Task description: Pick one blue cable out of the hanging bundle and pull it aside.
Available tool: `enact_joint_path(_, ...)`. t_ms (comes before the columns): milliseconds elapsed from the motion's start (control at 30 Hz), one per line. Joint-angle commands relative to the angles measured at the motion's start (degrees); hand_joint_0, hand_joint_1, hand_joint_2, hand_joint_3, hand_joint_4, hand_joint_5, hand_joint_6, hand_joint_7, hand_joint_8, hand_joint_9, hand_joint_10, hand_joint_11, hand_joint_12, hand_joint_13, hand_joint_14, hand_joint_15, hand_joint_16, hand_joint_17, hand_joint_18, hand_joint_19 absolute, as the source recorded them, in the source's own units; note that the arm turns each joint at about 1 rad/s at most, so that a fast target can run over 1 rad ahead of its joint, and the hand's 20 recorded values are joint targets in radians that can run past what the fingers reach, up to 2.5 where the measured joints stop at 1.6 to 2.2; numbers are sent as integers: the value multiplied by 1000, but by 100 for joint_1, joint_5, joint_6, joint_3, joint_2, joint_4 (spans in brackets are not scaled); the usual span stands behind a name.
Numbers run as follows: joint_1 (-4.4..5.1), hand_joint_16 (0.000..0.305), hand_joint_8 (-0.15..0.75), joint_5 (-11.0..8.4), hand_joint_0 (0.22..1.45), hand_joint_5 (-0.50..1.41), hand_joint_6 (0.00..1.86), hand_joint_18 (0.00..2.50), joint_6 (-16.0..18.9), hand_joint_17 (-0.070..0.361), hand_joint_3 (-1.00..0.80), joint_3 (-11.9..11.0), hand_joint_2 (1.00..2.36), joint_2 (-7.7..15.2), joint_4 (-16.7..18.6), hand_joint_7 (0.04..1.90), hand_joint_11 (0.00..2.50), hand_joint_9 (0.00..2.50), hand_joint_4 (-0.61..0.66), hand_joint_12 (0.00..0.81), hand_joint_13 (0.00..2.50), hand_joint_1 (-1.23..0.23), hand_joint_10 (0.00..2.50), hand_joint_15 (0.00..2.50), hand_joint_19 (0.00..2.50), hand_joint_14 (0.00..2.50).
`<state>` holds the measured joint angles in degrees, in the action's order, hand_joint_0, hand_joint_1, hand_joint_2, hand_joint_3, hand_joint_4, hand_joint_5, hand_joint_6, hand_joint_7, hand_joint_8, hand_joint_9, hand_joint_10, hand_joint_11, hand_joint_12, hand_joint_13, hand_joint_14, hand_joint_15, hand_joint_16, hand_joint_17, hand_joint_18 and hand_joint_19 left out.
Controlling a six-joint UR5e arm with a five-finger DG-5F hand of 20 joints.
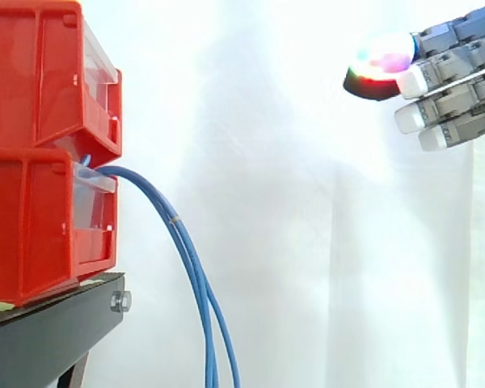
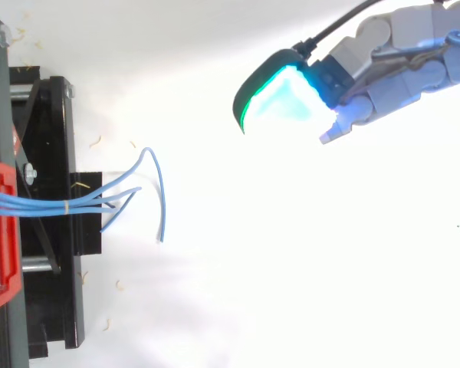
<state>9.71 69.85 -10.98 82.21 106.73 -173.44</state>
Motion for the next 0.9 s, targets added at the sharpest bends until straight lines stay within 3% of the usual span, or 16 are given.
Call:
enact_joint_path(0, -4, 57, 289, 2, 430, -231, 502, 170, 0, 127, -500, -4, 1000, 5, 56, 706, 0, 432, 259, 373, 378, -492, 0, 195, 181, 7)
enact_joint_path(433, -22, 54, 316, -25, 456, -199, 502, 258, -44, 121, -500, -4, 1000, 76, 328, 712, 107, 668, 308, 365, 485, -488, 3, 222, 218, 9)
enact_joint_path(633, -30, 53, 322, 2, 468, -186, 502, 332, -44, 119, -500, -4, 1000, 278, 267, 718, 134, 753, 331, 360, 559, -495, 6, 250, 243, 8)
enact_joint_path(867, -30, 52, 330, -60, 472, -185, 502, 352, -71, 118, -496, 5, 1000, 278, 284, 719, 162, 794, 327, 356, 578, -501, 5, 266, 258, 9)
